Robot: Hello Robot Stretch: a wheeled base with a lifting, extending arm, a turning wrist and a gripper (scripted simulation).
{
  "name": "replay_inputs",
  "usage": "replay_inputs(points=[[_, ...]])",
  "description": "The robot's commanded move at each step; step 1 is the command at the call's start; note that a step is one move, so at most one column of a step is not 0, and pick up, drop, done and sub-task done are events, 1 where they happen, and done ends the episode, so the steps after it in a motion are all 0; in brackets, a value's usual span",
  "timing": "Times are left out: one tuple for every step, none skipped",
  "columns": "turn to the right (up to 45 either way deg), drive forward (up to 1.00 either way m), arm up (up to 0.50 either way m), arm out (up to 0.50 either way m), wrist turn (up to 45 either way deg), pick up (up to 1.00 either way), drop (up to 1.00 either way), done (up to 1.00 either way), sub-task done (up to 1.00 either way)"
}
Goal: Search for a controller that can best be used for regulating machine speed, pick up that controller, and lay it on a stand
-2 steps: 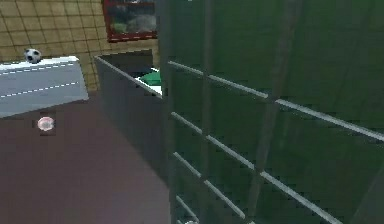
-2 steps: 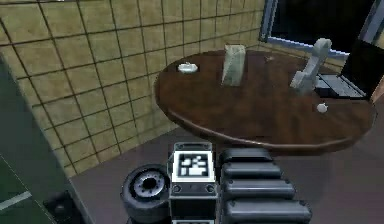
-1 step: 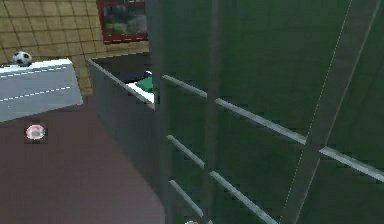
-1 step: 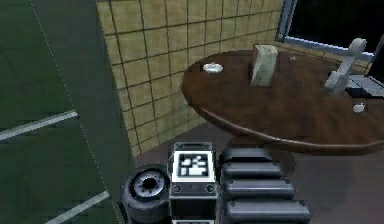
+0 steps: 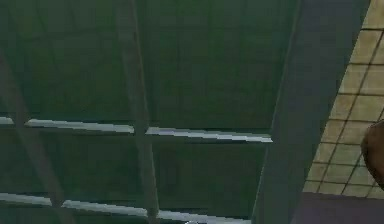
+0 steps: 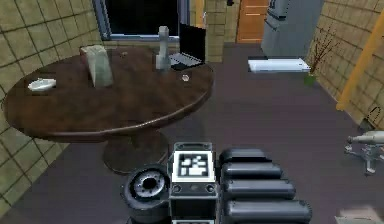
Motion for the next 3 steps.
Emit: replay_inputs(points=[[45.0, 0.00, 0.00, 0.00, 0.0, 0.00, 0.00, 0.00, 0.00], [6.0, 0.00, 0.00, 0.00, 0.0, 0.00, 0.00, 0.00, 0.00], [0.0, 0.40, 0.00, 0.00, 0.0, 0.00, 0.00, 0.00, 0.00]])
